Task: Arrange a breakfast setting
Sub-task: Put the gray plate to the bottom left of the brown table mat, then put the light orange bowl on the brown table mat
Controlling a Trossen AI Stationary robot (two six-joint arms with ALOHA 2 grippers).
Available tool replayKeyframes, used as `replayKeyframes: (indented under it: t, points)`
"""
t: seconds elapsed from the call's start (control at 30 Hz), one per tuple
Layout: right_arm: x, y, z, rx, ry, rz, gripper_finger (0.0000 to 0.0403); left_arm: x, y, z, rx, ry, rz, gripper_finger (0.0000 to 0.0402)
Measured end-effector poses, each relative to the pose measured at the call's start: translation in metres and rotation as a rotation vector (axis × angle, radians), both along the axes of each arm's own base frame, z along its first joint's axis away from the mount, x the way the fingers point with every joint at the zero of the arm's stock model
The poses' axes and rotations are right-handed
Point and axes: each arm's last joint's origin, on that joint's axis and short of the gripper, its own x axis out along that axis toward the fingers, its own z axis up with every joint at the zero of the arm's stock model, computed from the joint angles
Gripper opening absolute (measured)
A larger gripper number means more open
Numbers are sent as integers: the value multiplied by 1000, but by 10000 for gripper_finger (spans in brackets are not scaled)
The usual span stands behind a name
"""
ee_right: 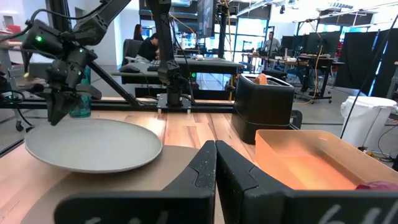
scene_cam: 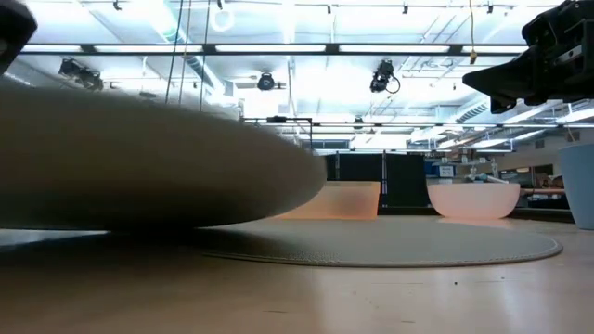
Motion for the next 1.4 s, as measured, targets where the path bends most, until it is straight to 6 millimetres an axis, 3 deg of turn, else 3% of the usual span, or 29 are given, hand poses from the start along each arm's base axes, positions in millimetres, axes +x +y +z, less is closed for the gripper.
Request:
replayKeyframes:
  t: [0.2,0.4,0.5,0.63,0.8,1.13,1.4]
  points:
    - [0,0,0,0,0,0,10,3,0,-15,18,35,30,51]
    - [0,0,0,0,0,0,10,7,-2,-16,-22,20,53,88]
    - [0,0,0,0,1,0,10,6,-2,-10,-41,7,50,102]
    - [0,0,0,0,0,0,10,6,3,13,-84,-34,21,106]
    - [0,0,0,0,0,0,10,19,23,39,-75,-166,147,107]
    - [0,0,0,0,1,0,10,66,75,40,48,-211,283,107]
    - [0,0,0,0,0,0,10,106,107,62,30,-444,305,107]
